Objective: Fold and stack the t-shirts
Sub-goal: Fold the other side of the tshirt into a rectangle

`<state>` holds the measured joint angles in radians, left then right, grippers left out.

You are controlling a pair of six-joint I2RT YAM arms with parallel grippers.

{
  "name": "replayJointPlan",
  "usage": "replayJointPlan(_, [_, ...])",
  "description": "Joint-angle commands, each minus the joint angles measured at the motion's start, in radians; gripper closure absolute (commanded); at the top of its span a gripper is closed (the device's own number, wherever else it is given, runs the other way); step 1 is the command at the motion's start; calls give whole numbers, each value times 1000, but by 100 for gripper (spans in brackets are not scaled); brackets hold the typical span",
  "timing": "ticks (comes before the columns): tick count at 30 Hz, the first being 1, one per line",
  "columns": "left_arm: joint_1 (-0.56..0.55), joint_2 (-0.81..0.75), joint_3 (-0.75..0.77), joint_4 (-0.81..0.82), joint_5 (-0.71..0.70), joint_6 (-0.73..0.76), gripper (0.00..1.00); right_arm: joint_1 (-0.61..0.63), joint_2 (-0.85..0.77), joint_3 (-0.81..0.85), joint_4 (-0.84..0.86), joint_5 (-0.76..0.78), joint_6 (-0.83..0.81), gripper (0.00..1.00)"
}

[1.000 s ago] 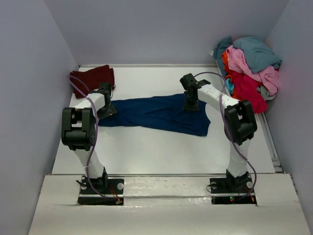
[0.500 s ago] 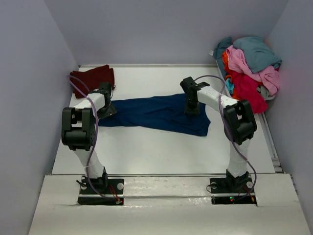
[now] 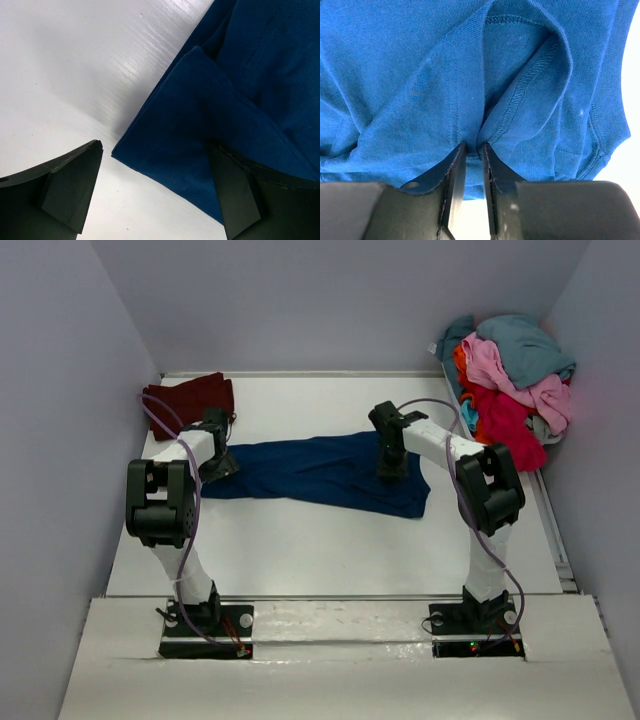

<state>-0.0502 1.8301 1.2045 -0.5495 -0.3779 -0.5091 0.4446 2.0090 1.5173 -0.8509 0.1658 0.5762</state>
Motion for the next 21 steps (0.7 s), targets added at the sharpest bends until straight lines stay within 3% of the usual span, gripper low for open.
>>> replayJointPlan(1, [1,-22,-11,-6,-32,7,1,-4,-16,-6,23,-14,8,77])
replayJointPlan(10, [1,-25,-16,-6,-36,6,1,-4,-15,41,-7,-23,5,92])
replayJointPlan(21, [1,-22,-19,-3,-35,4,1,-4,-44,171,-105,-19,-12,93])
